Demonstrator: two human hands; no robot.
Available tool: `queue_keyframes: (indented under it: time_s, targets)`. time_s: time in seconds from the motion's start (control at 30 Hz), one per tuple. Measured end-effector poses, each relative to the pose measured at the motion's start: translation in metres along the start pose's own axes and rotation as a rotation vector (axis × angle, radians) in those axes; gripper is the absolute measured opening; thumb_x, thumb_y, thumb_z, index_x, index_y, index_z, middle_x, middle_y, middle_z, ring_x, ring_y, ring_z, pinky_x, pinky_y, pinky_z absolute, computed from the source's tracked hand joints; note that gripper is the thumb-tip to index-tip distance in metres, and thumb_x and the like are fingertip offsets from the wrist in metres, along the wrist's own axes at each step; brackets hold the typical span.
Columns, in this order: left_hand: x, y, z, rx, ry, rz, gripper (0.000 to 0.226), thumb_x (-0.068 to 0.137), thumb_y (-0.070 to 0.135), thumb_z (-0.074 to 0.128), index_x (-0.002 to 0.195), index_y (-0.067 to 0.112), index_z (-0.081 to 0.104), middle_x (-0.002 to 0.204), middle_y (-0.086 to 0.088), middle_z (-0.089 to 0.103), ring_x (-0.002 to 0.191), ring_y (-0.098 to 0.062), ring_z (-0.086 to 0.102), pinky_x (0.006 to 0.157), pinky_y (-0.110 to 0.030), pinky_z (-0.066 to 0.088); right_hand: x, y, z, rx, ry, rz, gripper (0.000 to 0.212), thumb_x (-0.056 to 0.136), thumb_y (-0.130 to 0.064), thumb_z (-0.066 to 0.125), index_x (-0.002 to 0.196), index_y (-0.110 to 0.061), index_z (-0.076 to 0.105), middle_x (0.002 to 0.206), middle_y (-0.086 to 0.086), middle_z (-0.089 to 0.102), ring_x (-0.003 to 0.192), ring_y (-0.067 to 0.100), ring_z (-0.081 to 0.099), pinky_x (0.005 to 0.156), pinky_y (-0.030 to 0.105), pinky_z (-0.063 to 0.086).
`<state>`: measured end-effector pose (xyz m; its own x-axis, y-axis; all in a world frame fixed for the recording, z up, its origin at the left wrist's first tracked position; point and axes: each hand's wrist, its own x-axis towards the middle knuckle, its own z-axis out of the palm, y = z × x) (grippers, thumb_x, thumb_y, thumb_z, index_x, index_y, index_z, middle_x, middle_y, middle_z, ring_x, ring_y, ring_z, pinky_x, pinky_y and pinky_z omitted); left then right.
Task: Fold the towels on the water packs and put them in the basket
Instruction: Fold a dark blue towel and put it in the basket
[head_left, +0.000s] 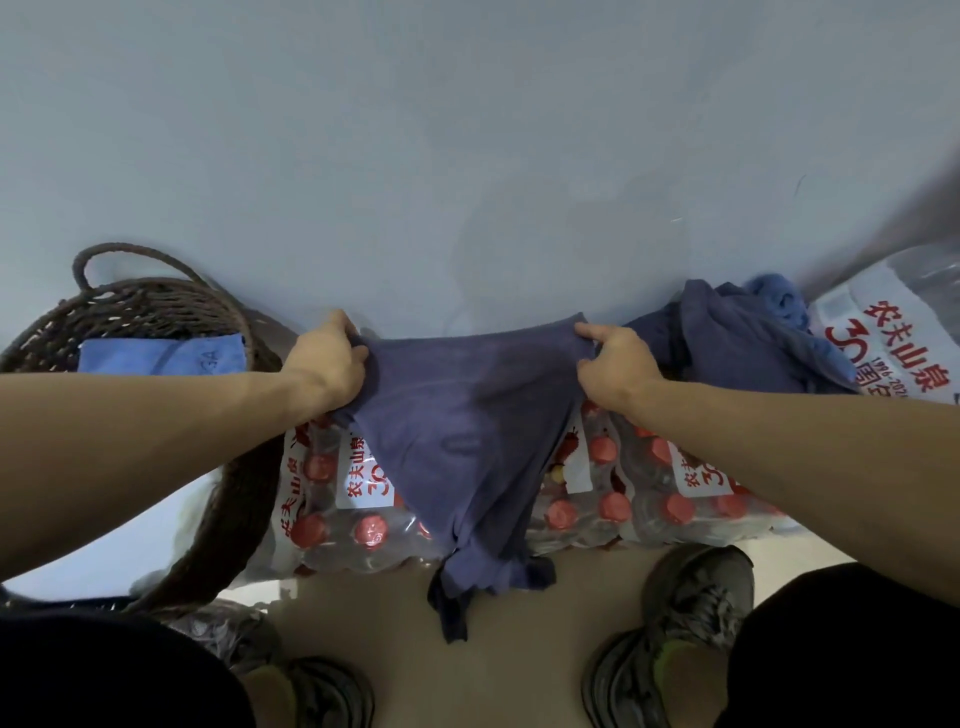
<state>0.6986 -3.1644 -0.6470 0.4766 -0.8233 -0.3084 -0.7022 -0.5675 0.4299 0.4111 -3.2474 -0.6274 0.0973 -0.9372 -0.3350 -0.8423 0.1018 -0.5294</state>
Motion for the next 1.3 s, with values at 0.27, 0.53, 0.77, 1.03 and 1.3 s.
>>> queue_keyframes:
  time_s: [0.27, 0.53, 0.77, 1.03, 1.3]
  targets:
    - [-0.009, 0.003, -0.001, -0.045, -0.147, -0.07, 0.07, 0.087, 0.035, 0.067, 0.137, 0.002, 0.031, 0.128, -0.02, 0.054, 0.114, -0.035, 0.055, 0.094, -0.037, 0.045, -0.003, 0.0, 0.002, -0.3, -0.251, -0.016, 0.078, 0.088, -0.014, 0.064, 0.155, -0.018, 0.024, 0.158, 0.007, 0.011, 0.128, 0.031, 0.047, 0.089, 0.028, 0.043]
    - [-0.072, 0.019, -0.034, 0.368, -0.355, 0.074, 0.029, 0.088, 0.031, 0.064, 0.098, 0.003, 0.068, 0.092, -0.013, 0.071, 0.087, -0.029, 0.068, 0.072, -0.031, 0.055, -0.018, 0.007, -0.01, -0.403, -0.211, 0.071, 0.07, 0.085, -0.027, 0.069, 0.142, -0.01, 0.031, 0.145, 0.019, 0.028, 0.123, 0.039, 0.046, 0.077, 0.033, 0.04]
    - [-0.116, 0.008, 0.012, 0.183, -0.403, -0.257, 0.048, 0.085, 0.057, 0.065, 0.069, 0.012, 0.057, 0.058, -0.004, 0.059, 0.045, -0.019, 0.054, 0.044, -0.023, 0.042, -0.044, 0.017, -0.013, -0.164, -0.445, 0.119, 0.044, 0.083, -0.048, 0.072, 0.095, -0.007, 0.062, 0.079, 0.013, 0.069, 0.066, 0.028, 0.069, 0.05, 0.032, 0.057]
    - [-0.136, 0.01, 0.069, -0.148, -0.016, -0.227, 0.04, 0.079, 0.029, 0.078, 0.051, 0.014, 0.053, 0.059, -0.002, 0.064, 0.056, -0.02, 0.06, 0.055, -0.026, 0.04, -0.07, -0.01, 0.017, -0.367, -0.757, 0.2, 0.083, 0.075, -0.073, 0.065, 0.116, -0.001, 0.055, 0.095, 0.011, 0.069, 0.09, 0.028, 0.069, 0.089, 0.04, 0.057]
    - [-0.147, 0.007, 0.071, -0.724, 0.135, -0.187, 0.035, 0.081, 0.01, 0.073, 0.057, 0.015, 0.049, 0.051, 0.003, 0.055, 0.042, -0.006, 0.049, 0.041, -0.012, 0.039, -0.072, 0.004, 0.026, -0.256, -0.663, 0.086, 0.029, 0.092, -0.028, 0.062, 0.078, -0.003, 0.062, 0.051, 0.004, 0.068, 0.042, 0.018, 0.065, 0.038, 0.023, 0.05]
